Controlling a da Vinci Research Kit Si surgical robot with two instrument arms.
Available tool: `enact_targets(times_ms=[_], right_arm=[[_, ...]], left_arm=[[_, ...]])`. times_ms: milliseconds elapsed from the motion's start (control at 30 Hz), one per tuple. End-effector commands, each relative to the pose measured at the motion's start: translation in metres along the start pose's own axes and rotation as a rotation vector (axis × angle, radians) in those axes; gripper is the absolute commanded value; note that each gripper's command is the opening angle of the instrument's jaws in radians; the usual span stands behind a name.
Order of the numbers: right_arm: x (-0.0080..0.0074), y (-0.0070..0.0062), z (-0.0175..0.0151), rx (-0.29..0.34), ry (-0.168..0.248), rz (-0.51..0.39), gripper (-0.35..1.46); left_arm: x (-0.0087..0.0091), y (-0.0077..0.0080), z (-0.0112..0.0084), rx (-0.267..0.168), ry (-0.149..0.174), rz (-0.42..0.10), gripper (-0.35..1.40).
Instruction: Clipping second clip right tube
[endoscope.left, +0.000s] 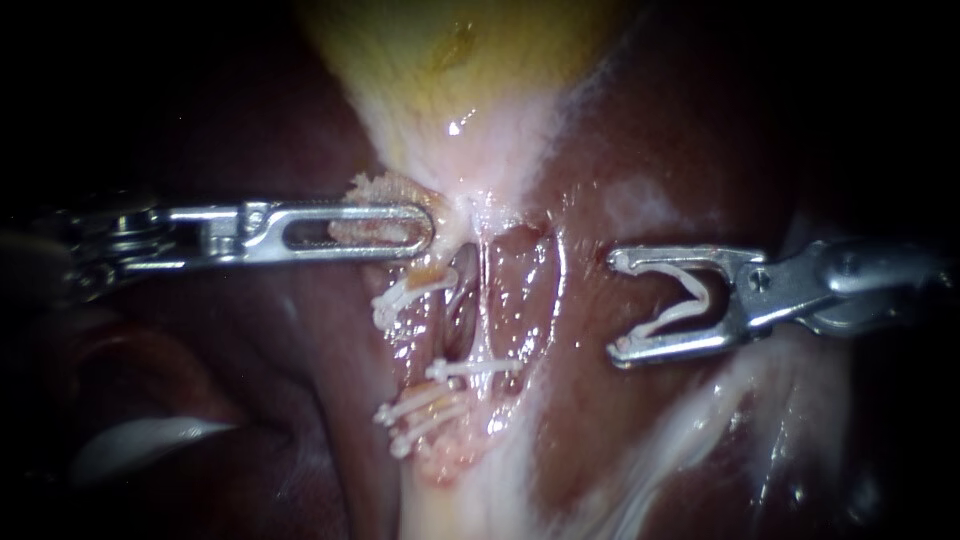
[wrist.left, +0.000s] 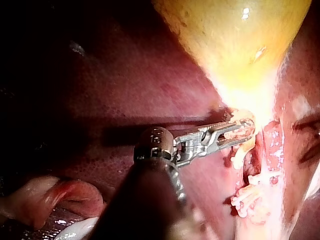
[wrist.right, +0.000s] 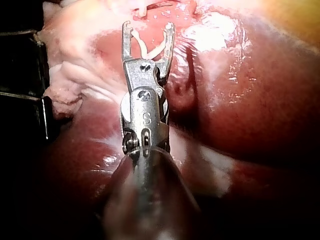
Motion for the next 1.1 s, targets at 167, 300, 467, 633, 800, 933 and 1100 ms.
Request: enact_targets(times_ms=[167, 300, 467, 633, 800, 933, 1100], right_arm=[[0.0, 0.0, 0.0, 0.0, 0.0, 0.0, 0.5], [0.0, 0.0, 0.0, 0.0, 0.0, 0.0, 0.5], [0.0, 0.0, 0.0, 0.0, 0.0, 0.0, 0.5], [0.0, 0.0, 0.0001, -0.001, 0.0, 0.0, 0.5], [0.0, 0.0, 0.0001, -0.001, 0.0, 0.0, 0.5], [0.0, 0.0, 0.0001, -0.001, 0.0, 0.0, 0.5], [0.0001, 0.0, 0.0003, 0.003, 0.002, 0.001, 0.5]], left_arm=[[-0.0003, -0.0003, -0.0007, 0.0, 0.001, -0.002, -0.35], [-0.0012, -0.0007, -0.0021, -0.012, -0.006, -0.008, -0.35], [-0.0028, -0.0011, -0.0044, -0.032, -0.012, -0.013, -0.35], [-0.0043, -0.0019, -0.0068, -0.032, -0.039, -0.003, -0.35], [-0.0056, -0.0034, -0.0088, -0.027, -0.066, 0.0, -0.35], [-0.0058, -0.0044, -0.0099, -0.03, -0.079, 0.001, -0.33], [-0.0056, -0.0046, -0.01, -0.042, -0.088, 0.0, -0.32]])
